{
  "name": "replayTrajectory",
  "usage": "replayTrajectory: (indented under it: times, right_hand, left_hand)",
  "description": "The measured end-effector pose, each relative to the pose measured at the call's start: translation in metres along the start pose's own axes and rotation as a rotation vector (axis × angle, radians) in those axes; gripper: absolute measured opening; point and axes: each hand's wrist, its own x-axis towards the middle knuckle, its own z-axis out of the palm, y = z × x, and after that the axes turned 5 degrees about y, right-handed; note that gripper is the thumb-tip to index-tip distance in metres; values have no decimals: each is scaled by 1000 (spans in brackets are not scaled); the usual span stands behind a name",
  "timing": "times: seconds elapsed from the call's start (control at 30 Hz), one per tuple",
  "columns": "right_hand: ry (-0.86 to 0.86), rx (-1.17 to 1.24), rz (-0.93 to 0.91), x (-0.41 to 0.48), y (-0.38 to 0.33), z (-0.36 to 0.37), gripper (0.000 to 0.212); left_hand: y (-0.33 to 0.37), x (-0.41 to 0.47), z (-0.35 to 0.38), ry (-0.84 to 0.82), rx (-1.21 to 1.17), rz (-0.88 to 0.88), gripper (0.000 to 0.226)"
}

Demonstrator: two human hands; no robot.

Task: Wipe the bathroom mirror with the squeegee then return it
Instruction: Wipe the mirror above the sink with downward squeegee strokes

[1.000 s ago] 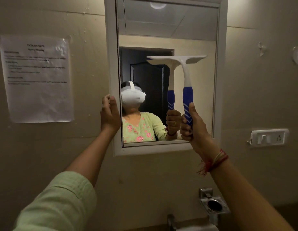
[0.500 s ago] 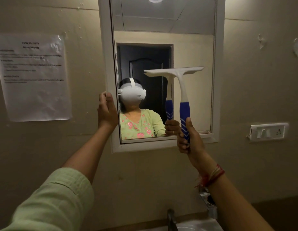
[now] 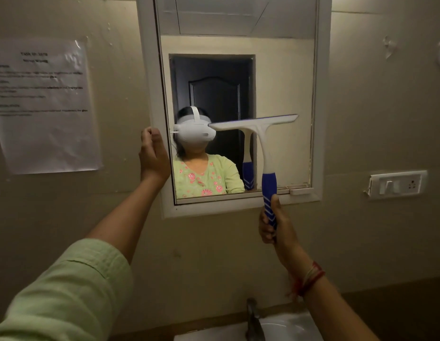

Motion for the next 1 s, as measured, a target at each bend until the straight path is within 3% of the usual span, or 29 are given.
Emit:
replayTrajectory:
  times: [0.13, 0.47, 1.0]
  right_hand:
    - [27, 21, -7, -8, 22, 1, 50]
    - [82, 54, 10, -31, 76, 0, 77]
    - [168, 92, 152, -72, 111, -9, 77]
  left_hand:
    - [1, 0, 0, 1, 2, 3, 26]
    - [-1, 0, 0, -5, 6, -4, 28]
    - [0, 2, 2, 1, 16, -6, 24]
